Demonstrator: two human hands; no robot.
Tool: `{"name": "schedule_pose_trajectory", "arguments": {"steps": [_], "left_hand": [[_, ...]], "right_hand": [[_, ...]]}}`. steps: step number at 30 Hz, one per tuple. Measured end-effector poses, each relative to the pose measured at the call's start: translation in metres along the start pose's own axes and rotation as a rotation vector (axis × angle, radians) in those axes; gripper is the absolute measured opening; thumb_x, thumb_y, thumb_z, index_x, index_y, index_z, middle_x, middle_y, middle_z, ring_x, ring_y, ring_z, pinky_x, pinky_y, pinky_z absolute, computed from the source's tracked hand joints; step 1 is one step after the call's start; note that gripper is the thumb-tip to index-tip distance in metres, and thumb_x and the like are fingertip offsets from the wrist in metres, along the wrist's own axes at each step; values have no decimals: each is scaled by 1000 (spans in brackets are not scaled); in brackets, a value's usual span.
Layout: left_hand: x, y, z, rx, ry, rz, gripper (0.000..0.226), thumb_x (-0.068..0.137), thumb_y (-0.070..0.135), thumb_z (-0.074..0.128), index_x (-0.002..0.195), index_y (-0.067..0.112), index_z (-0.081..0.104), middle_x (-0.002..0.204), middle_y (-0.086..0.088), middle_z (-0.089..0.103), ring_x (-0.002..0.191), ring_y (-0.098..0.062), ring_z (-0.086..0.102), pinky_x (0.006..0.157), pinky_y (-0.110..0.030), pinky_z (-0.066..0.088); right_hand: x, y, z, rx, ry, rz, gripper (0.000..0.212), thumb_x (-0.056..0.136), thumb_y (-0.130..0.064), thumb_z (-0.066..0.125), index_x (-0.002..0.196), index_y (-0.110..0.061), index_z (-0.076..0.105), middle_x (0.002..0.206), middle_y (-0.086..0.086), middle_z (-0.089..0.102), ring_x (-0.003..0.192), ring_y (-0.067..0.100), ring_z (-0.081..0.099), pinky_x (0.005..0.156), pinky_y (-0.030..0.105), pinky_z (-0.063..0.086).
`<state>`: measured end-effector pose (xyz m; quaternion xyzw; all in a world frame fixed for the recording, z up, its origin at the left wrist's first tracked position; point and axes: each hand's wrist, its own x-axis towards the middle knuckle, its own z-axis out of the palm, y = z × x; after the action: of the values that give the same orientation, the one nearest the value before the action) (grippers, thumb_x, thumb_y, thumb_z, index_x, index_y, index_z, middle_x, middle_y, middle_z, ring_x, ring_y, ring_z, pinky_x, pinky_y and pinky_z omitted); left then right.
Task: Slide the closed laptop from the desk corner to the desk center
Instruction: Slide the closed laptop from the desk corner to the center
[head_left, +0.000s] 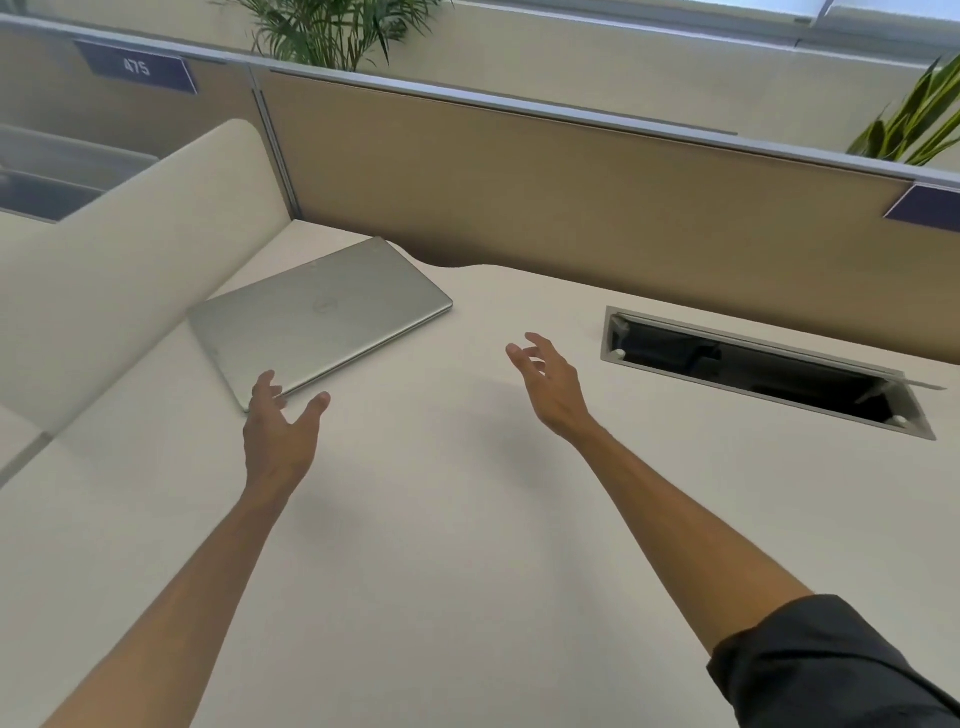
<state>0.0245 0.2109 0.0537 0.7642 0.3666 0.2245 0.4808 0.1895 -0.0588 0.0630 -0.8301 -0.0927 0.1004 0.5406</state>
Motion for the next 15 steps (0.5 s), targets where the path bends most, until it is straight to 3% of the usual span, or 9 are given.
{"name": "schedule_pose_trajectory", "arguments": {"steps": [6, 10, 15], "left_hand": [[21, -11, -6, 10, 49, -32, 67, 87, 38, 67, 144, 21, 36, 137, -4, 51, 124, -24, 50, 103, -45, 41], [29, -20, -8, 16, 83, -42, 64, 86, 35, 68, 141, 20, 39, 135, -3, 53, 121, -24, 52, 104, -49, 40], [43, -31, -12, 22, 117, -69, 62, 86, 32, 68, 140, 17, 41, 131, -6, 55, 117, -26, 53, 98, -42, 42]], "right_hand": [[32, -11, 19, -20, -39, 1, 65, 88, -66, 52, 141, -28, 46, 122, -3, 59, 108, 17, 59, 88, 30, 44], [46, -10, 34, -45, -61, 13, 70, 84, -71, 50, 140, -29, 47, 116, -3, 61, 108, 21, 62, 95, 37, 48], [64, -10, 52, -75, -87, 25, 69, 84, -71, 50, 139, -30, 47, 117, -3, 60, 110, 22, 60, 98, 39, 47]]}}
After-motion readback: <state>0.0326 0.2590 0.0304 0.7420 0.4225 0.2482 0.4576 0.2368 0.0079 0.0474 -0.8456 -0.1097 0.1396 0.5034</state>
